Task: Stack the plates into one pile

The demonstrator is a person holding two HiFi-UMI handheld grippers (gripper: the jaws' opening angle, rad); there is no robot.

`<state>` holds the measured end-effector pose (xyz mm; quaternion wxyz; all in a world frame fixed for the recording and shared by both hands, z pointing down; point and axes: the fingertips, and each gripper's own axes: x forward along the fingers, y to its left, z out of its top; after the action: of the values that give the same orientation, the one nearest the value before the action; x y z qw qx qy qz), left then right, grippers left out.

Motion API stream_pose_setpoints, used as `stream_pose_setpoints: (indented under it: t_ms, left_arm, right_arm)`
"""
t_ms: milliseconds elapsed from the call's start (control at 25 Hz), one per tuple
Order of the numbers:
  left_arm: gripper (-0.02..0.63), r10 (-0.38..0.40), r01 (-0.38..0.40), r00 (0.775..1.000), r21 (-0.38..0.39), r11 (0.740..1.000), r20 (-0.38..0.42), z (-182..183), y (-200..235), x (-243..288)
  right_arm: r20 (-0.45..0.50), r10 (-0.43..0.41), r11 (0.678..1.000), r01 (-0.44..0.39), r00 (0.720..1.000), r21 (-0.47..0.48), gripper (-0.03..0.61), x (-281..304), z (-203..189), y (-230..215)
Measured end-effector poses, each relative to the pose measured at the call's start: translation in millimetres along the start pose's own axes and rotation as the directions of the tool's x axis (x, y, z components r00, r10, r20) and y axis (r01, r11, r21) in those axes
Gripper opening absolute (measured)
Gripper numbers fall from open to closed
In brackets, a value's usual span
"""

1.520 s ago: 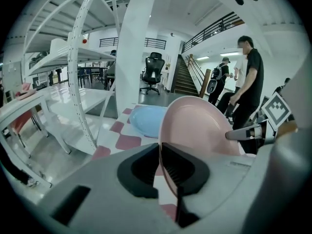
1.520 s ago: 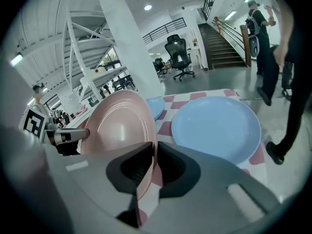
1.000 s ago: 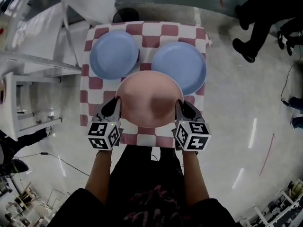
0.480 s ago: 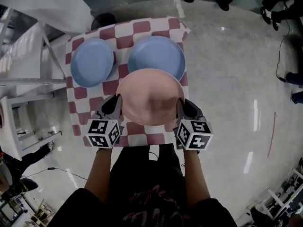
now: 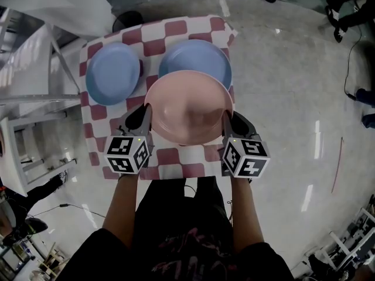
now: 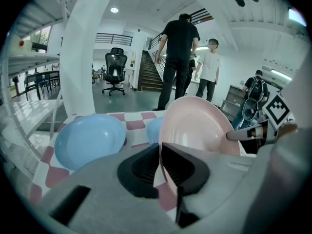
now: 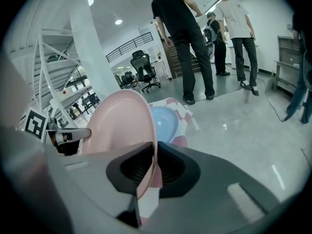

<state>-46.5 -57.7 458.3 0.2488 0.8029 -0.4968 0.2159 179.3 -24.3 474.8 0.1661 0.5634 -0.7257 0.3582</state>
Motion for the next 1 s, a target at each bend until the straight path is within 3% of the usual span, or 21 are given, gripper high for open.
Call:
stream_pose_setpoints:
  t_ms: [1000]
  left_arm:
    - [0.018, -0.014, 0.013, 0.999, 0.015, 1.000, 0.049, 56, 22, 68]
  right_arm:
    - [0.056, -0.009, 1.000, 0.008, 0.998, 0.003, 0.037, 54, 63, -22]
